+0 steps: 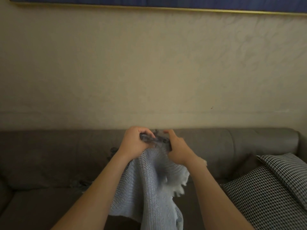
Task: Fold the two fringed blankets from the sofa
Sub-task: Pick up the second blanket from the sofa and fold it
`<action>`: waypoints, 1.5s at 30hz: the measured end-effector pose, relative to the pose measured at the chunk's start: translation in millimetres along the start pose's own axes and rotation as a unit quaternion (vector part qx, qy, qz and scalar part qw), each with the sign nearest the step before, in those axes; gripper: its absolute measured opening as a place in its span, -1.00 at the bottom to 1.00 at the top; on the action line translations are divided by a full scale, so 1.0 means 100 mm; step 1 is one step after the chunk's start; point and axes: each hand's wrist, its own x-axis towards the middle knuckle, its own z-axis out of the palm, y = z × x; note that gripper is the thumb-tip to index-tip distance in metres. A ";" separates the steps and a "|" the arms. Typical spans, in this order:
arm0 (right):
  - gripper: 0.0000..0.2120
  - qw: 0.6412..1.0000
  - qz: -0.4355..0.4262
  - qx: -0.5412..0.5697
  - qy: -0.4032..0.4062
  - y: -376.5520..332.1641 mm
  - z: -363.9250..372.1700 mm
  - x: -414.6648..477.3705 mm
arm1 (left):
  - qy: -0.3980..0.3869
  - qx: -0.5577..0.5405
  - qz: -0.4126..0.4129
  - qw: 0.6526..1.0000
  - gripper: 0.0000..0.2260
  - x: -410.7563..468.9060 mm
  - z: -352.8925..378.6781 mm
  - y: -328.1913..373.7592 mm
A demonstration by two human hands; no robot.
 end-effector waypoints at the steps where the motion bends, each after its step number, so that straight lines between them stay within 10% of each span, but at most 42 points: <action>1: -0.39 1.000 0.001 -0.004 0.005 -0.02 -0.03 0.00 | 0.005 0.002 -0.002 1.000 -0.71 0.00 -0.01 -0.01; 5: -0.82 0.999 -0.005 -0.034 0.028 -0.15 -0.10 0.00 | 0.013 0.021 -0.002 1.000 -0.51 -0.01 -0.04 -0.02; 9: -0.66 0.997 -0.009 -0.024 0.078 -0.18 -0.12 0.00 | 0.008 0.014 0.011 1.000 -0.53 -0.03 -0.07 -0.07; 13: -0.94 0.995 -0.069 -0.042 0.066 -0.24 -0.19 0.03 | -0.003 0.074 -0.006 0.997 -0.62 -0.07 -0.10 -0.20; 24: -0.48 0.948 -0.130 0.228 0.179 -0.55 -0.39 -0.23 | 0.088 0.246 -0.109 0.959 -0.71 -0.21 -0.11 -0.48; 30: -0.74 0.910 -0.069 0.336 0.233 -0.40 -0.40 -0.25 | 0.144 0.187 -0.121 0.964 -0.83 -0.20 -0.16 -0.44; 35: -0.74 0.932 -0.046 0.297 0.201 -0.34 -0.36 -0.36 | 0.265 0.187 -0.080 0.943 -0.74 -0.18 -0.29 -0.18; 41: -0.55 0.982 0.030 0.116 -0.147 -0.40 -0.40 -0.36 | 0.361 0.295 0.086 0.880 -0.82 -0.04 -0.61 0.29; 45: -0.80 0.991 0.053 -0.121 0.006 -0.41 -0.48 -0.12 | 0.371 0.381 0.197 0.824 -0.90 0.05 -0.72 0.32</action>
